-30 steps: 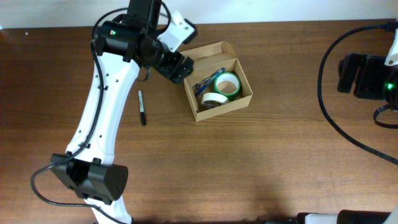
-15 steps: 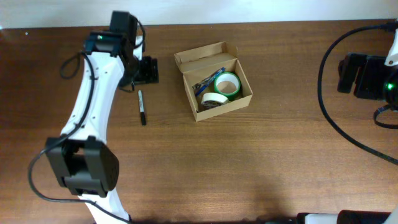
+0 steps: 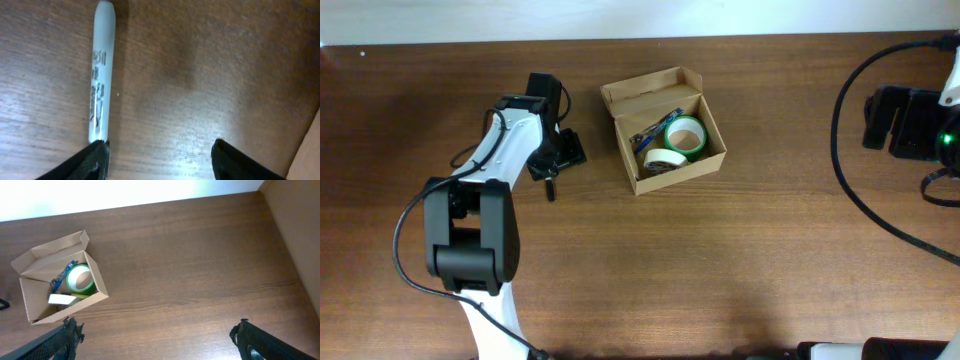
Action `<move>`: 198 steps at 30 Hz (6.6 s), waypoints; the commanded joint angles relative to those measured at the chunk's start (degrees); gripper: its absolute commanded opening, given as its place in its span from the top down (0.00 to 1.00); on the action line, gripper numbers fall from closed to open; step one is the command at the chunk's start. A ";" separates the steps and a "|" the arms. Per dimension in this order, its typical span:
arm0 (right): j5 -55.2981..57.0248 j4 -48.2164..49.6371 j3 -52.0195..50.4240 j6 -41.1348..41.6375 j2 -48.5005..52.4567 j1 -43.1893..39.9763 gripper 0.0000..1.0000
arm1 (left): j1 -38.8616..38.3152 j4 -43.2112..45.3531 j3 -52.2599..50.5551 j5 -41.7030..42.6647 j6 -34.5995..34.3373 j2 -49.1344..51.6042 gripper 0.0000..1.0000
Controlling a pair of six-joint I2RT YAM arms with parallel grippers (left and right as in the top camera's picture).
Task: Pack container
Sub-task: 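Lower the left gripper onto the black Sharpie marker and grasp it, then carry the Sharpie into the box and release it, then lift the left gripper away and bring the right arm forward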
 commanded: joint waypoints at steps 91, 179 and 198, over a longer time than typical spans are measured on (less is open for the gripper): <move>-0.98 -0.35 0.07 0.22 -0.76 -0.44 0.01 | -19.28 14.19 15.32 5.25 67.43 -4.85 0.98; -34.34 4.39 -15.32 -16.26 46.64 -0.44 0.96 | -4.20 -31.95 22.38 -7.69 8.28 -25.11 0.00; -36.76 8.94 -15.41 -18.12 50.60 2.67 0.96 | -4.20 -31.82 22.38 -3.02 8.31 -25.11 0.00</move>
